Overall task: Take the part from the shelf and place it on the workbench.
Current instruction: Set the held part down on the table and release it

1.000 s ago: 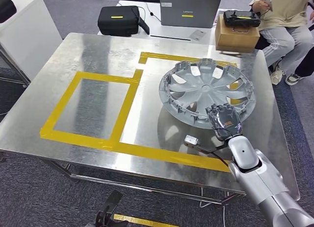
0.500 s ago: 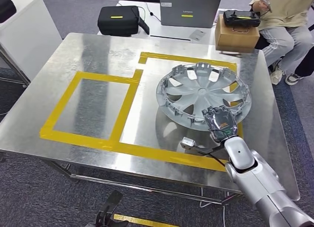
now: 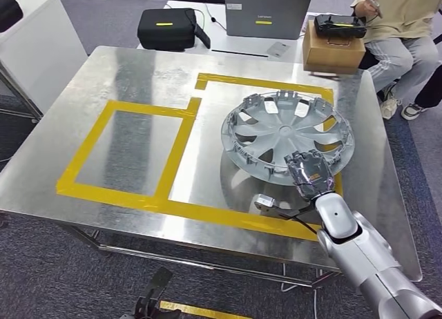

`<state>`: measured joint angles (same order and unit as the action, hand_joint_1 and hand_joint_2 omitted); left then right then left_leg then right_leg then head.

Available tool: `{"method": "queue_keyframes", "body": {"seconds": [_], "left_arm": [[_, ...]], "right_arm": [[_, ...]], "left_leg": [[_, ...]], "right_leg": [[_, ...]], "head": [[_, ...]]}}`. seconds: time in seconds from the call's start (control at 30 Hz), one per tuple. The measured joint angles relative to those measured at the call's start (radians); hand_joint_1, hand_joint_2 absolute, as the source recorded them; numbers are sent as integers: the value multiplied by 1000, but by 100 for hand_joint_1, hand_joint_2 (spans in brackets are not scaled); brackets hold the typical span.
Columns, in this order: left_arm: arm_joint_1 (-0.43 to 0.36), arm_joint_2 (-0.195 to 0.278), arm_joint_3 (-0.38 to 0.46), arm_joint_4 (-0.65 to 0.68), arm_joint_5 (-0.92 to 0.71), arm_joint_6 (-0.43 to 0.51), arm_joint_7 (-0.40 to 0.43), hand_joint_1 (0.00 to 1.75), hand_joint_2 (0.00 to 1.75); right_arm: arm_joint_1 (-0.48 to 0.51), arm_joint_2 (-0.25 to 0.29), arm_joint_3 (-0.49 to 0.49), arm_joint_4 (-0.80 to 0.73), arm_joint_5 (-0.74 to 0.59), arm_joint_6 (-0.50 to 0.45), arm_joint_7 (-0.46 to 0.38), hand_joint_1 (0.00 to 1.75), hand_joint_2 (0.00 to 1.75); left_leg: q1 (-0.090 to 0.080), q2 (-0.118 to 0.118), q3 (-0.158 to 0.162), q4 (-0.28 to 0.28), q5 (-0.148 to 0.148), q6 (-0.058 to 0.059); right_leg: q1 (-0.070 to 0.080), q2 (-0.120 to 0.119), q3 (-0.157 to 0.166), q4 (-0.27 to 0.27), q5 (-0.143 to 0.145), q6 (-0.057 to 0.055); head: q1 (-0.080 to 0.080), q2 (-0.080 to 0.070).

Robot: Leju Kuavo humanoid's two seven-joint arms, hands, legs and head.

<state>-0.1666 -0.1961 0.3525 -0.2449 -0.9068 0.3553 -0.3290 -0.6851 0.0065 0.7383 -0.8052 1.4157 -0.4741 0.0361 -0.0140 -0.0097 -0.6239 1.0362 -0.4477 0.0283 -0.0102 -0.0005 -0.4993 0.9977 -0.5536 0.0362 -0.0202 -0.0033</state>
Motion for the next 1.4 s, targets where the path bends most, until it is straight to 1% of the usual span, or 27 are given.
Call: {"method": "queue_keyframes", "body": {"seconds": [0.23, 0.5, 0.83, 0.97, 1.1, 1.2, 1.4], "left_arm": [[0, 0, 0, 0, 4, 0, -14, 0, 175], [3, 1, -1, 0, 20, -22, -99, 0, 175], [3, 2, -9, 0, 17, -27, -105, 0, 175], [4, 3, -19, 0, 10, -5, -106, 0, 175], [3, 4, -30, 0, 17, 7, -108, 0, 0], [3, 5, -30, 0, 40, -12, -114, 0, 0], [3, 5, -30, 0, 39, 1, -111, 0, 0]], "right_arm": [[-4, 0, 8, 4, -1, -1, 0, 175, 175], [-6, 0, 18, 4, -1, -1, 0, 175, 175], [-6, -2, 27, 4, -1, -2, 5, 175, 175], [-7, -5, 27, 4, 0, -4, 9, 0, 0], [-11, -13, 27, 4, 4, -18, 16, 0, 0], [-12, -19, 27, 4, 9, -20, 18, 0, 0], [-13, -28, 27, 4, 12, -20, 20, 0, 0]], "left_leg": [[0, 0, 0, 0, 0, 0], [0, 0, 0, 0, 0, 0], [0, 0, 0, 0, 0, 0], [0, 0, 0, 0, 0, 0], [0, 0, 0, 0, 0, 0], [0, 0, 0, 0, 0, 0], [0, 1, 0, 0, 0, 0]], "right_leg": [[0, 0, 0, 0, 0, 0], [0, 0, -1, 0, 0, 0], [0, 0, -1, 0, 0, 0], [0, 0, -1, 0, 0, 0], [0, 0, -1, 0, 0, 0], [0, 0, -1, 0, 0, 0], [0, 1, -1, 0, 0, 0]], "head": [[0, 0], [0, 0], [0, 0], [0, 0], [0, 0], [0, 0], [0, 0]]}}
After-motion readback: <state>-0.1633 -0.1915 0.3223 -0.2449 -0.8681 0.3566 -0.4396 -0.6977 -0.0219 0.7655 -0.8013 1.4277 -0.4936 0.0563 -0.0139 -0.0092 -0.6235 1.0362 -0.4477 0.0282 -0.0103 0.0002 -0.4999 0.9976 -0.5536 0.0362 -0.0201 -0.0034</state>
